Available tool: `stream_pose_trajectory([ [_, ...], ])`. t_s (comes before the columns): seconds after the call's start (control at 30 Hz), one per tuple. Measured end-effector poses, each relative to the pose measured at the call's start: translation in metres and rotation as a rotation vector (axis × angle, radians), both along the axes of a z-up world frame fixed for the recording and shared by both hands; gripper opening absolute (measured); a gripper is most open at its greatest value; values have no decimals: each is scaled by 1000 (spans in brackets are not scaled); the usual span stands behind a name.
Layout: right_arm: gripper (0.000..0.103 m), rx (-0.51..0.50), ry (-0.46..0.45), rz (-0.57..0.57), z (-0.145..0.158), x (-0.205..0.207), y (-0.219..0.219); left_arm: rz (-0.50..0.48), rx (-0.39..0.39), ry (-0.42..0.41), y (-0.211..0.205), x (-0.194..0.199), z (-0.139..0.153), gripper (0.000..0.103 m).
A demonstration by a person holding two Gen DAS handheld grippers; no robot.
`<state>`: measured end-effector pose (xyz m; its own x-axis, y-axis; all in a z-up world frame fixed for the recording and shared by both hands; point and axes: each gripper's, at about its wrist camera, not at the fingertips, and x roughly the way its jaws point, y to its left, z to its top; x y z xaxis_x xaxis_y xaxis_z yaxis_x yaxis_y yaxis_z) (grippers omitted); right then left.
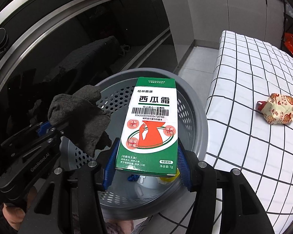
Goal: Collect trash
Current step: 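Carry the cloth and carton over the wastebasket with both tools, then open both tools to drop the cloth and carton into the wastebasket, then move both open tools back toward the cup and crumpled paper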
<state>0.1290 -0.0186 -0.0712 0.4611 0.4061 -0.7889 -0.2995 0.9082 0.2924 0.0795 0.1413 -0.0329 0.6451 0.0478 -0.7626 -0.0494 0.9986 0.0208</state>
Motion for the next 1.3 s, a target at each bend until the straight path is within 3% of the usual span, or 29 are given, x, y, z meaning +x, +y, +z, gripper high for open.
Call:
stream_pose_trajectory([
  [0.33, 53, 10, -2, -9, 0, 0, 1, 6, -13, 21, 5, 2, -3, 27],
  [0.43, 67, 23, -8, -16, 2, -1, -1, 13, -17, 21, 7, 2, -4, 30],
  [0.57, 67, 18, -20, -17, 4, -2, -1, 19, -19, 24, 10, 1, -5, 32],
  [0.77, 67, 20, -20, -23, 4, -3, -2, 24, -14, -5, 11, -3, -1, 52],
  [1.13, 67, 24, -25, -34, 5, -7, -4, 26, -16, -5, 13, -2, 0, 52],
  [1.3, 67, 24, -29, -35, 6, -9, -5, 24, -19, -12, 14, -3, 1, 58],
])
